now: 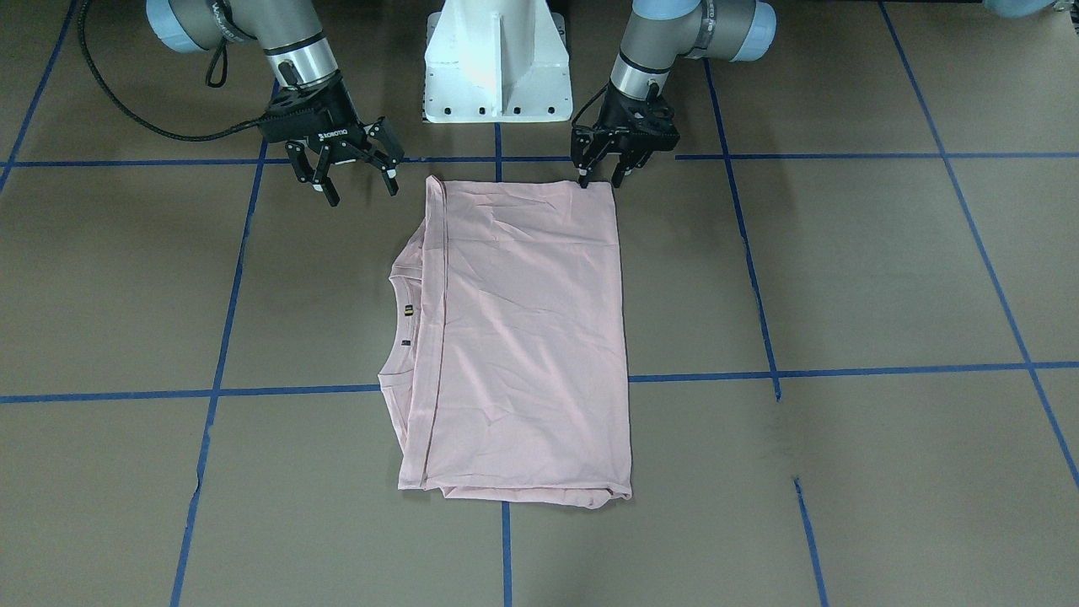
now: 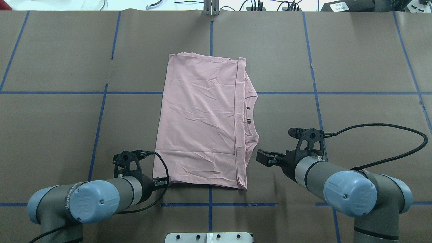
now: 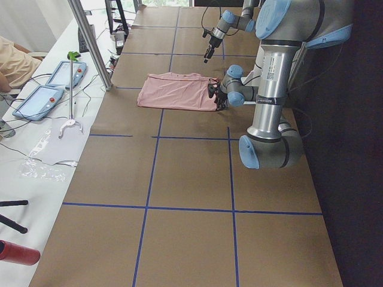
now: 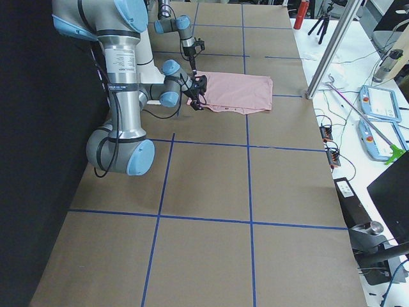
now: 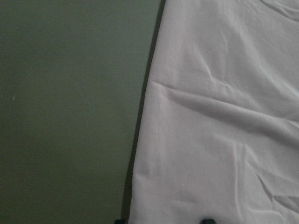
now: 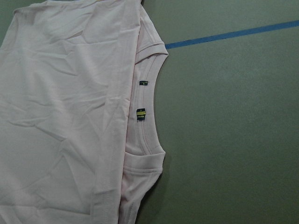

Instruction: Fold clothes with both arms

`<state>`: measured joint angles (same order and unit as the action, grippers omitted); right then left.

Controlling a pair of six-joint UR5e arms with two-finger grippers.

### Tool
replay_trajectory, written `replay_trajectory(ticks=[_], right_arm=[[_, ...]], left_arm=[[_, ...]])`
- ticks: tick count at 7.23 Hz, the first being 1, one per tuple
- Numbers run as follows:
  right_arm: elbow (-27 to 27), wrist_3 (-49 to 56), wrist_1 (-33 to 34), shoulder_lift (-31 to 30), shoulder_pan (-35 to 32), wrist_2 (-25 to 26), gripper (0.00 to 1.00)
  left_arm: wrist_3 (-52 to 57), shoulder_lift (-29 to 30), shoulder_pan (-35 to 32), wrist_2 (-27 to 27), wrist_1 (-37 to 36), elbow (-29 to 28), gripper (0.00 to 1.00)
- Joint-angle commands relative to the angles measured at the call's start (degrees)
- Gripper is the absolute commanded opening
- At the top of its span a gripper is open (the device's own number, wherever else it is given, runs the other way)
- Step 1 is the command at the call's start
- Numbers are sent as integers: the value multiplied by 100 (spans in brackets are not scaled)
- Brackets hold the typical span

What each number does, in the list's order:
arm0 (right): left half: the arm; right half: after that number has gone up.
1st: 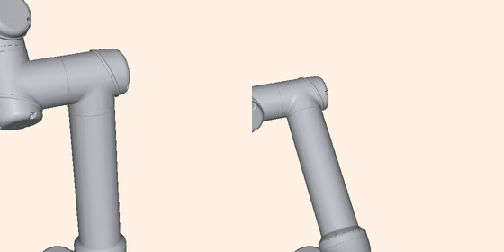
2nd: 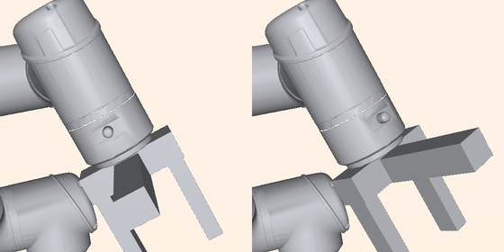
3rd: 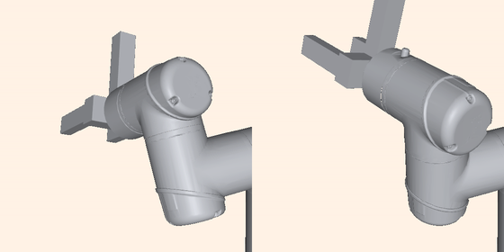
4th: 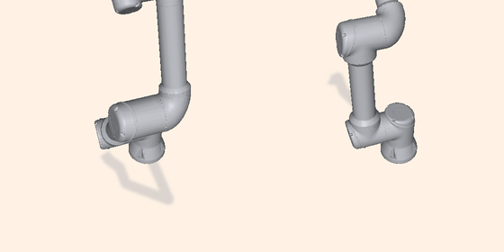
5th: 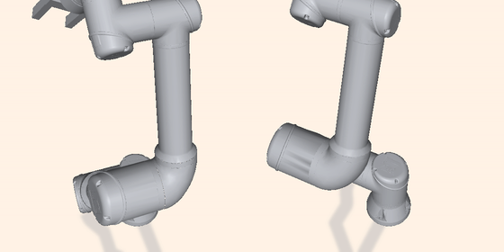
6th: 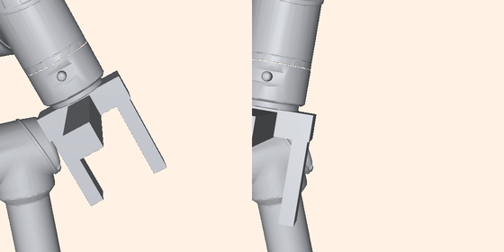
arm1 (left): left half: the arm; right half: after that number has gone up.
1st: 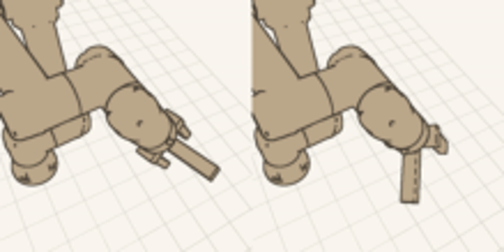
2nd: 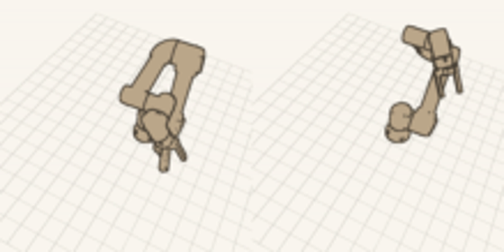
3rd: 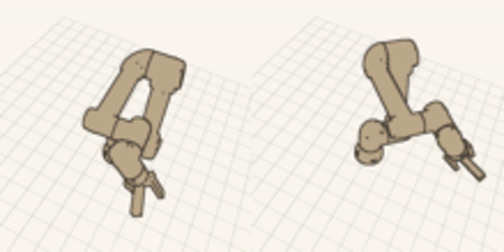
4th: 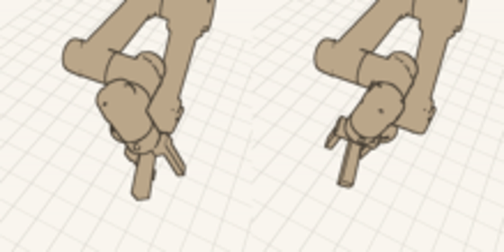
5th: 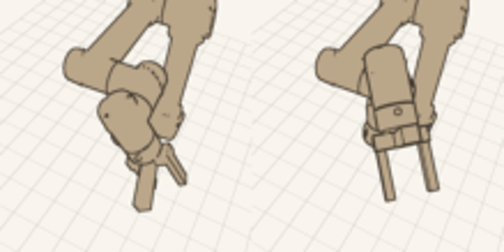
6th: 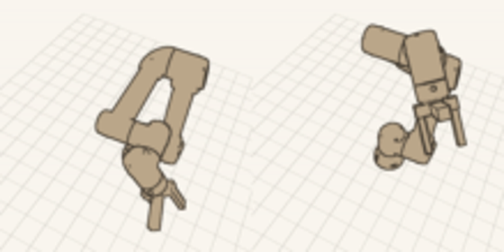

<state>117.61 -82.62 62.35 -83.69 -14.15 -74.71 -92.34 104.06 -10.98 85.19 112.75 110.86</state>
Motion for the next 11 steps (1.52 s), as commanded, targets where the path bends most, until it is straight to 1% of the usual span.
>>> replay_trajectory(ticks=[1,3,4,5,6,7,8,9,10,11], right_arm=[[-1,0,5,-7,0,9,100],[7,0,5,-7,0,9,100],[7,0,5,-7,0,9,100],[7,0,5,-7,0,9,100],[7,0,5,-7,0,9,100],[7,0,-4,-7,0,9,100],[7,0,5,1,0,9,100],[7,0,5,1,0,9,100],[7,0,5,1,0,9,100],[7,0,5,1,0,9,100]], left_arm=[[-4,0,0,-2,1,-37,64],[-4,0,0,-11,1,-55,64],[-4,0,0,-11,1,-81,61],[-12,0,0,-20,10,-82,52],[-12,0,-9,-28,10,-82,47],[5,0,-18,-29,19,-73,49],[31,-8,-79,32,27,-3,59],[49,-8,-106,42,28,-11,62],[301,0,-167,33,45,-20,62],[313,0,-202,33,45,-64,62]])
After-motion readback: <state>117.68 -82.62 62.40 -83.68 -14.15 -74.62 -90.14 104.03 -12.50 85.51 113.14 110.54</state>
